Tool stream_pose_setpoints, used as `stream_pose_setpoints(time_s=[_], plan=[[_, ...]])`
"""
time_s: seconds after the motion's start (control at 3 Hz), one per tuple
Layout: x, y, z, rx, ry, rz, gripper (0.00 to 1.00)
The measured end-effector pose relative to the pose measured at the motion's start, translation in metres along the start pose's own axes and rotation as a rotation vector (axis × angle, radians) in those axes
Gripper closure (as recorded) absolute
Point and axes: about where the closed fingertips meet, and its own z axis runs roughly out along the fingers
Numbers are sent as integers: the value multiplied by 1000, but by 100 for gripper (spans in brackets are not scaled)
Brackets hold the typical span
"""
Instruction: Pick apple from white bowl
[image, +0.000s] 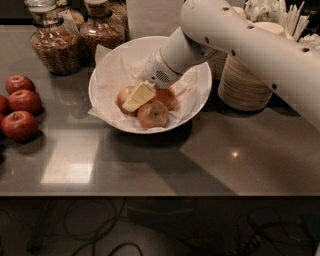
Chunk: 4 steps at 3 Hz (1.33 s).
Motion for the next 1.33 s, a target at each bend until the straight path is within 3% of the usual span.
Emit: stream_pose_setpoints(time_s=[0.67,1.0,1.33], plan=[[0,0,0,0,0,0,87],[0,0,0,0,0,0,100],[0,0,0,0,0,0,100]])
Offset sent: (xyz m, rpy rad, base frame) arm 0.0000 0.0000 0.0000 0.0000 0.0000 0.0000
